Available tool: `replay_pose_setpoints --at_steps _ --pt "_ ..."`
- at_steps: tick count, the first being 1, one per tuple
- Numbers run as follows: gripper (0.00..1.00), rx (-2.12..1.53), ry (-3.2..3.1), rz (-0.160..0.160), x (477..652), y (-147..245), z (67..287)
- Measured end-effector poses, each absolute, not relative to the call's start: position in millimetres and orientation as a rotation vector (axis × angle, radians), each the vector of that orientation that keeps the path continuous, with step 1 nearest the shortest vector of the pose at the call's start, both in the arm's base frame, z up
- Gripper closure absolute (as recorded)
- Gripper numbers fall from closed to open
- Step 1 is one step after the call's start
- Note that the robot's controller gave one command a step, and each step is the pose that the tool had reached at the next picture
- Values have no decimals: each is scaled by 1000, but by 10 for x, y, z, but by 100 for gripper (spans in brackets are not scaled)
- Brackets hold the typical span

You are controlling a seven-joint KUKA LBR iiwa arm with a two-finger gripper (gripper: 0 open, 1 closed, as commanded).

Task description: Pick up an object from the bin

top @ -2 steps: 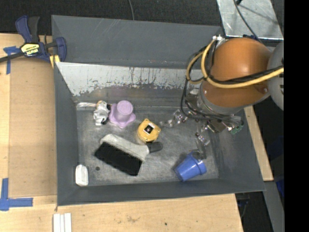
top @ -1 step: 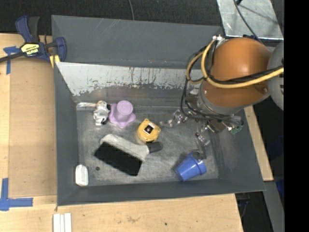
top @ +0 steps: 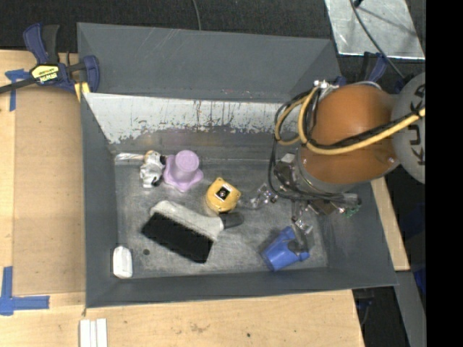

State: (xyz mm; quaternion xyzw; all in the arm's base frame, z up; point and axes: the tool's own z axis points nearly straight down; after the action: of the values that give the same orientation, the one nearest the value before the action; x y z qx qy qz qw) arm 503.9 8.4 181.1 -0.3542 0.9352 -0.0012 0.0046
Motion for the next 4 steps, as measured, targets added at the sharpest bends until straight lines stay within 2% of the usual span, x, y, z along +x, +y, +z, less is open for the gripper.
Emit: replay_pose_setpoints --at_steps 1,2,3,4 --pt "0 -1134 2927 1 4880 -68 1485" --pt "0 -1355 2831 -2 4874 -224 1106" --pt "0 -1525 2744 0 4892 -288 988" --pt "100 -1657 2655 1 4971 -96 729"
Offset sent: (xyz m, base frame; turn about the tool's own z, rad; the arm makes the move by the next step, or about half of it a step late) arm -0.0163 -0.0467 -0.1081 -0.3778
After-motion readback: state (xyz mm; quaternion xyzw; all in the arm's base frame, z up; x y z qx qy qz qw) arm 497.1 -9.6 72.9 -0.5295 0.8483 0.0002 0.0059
